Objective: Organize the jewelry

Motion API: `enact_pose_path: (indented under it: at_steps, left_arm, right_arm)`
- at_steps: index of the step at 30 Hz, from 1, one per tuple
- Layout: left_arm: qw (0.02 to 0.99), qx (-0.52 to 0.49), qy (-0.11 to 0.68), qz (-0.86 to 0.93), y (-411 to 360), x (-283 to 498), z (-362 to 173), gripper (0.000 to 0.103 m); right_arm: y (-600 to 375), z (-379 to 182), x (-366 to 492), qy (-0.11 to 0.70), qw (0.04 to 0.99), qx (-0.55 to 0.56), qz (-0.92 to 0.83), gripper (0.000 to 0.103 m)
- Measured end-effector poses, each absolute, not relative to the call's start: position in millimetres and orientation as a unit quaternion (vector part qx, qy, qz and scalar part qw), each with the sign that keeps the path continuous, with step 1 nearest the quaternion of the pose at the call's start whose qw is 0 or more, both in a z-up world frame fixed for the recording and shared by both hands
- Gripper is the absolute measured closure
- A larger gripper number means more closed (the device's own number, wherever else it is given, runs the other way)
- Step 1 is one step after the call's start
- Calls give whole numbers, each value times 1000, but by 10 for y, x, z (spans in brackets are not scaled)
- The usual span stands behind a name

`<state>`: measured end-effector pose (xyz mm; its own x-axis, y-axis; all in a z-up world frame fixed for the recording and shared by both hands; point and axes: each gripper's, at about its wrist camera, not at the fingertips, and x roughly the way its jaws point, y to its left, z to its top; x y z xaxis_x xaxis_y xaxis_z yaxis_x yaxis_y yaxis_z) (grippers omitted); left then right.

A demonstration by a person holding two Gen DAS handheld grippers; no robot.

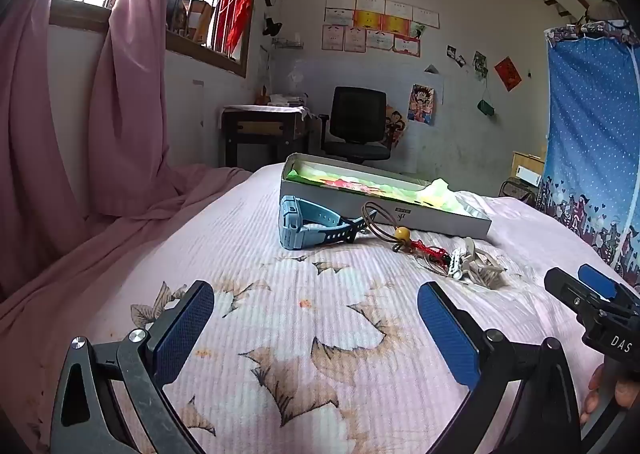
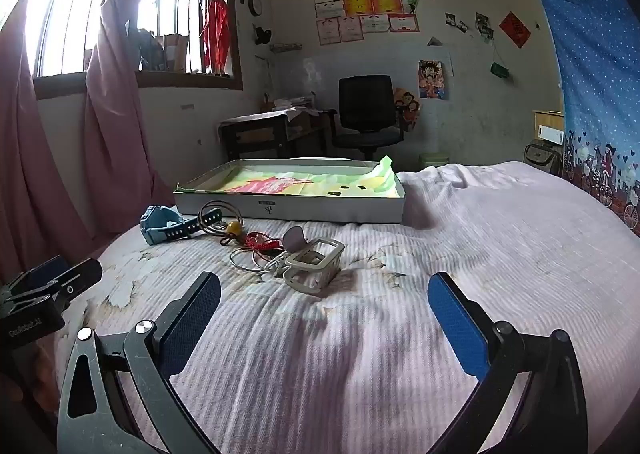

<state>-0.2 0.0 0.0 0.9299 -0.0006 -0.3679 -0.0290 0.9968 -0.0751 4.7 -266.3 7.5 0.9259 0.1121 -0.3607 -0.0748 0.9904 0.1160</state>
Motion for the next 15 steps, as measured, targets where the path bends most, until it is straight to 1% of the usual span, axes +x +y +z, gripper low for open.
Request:
enact_pose_path:
  at_steps: [15]
  left_arm:
    - [982, -37, 186, 8, -3, -4, 2, 1]
  right_arm:
    - [-2639, 97, 43, 186, 980, 47, 50, 1]
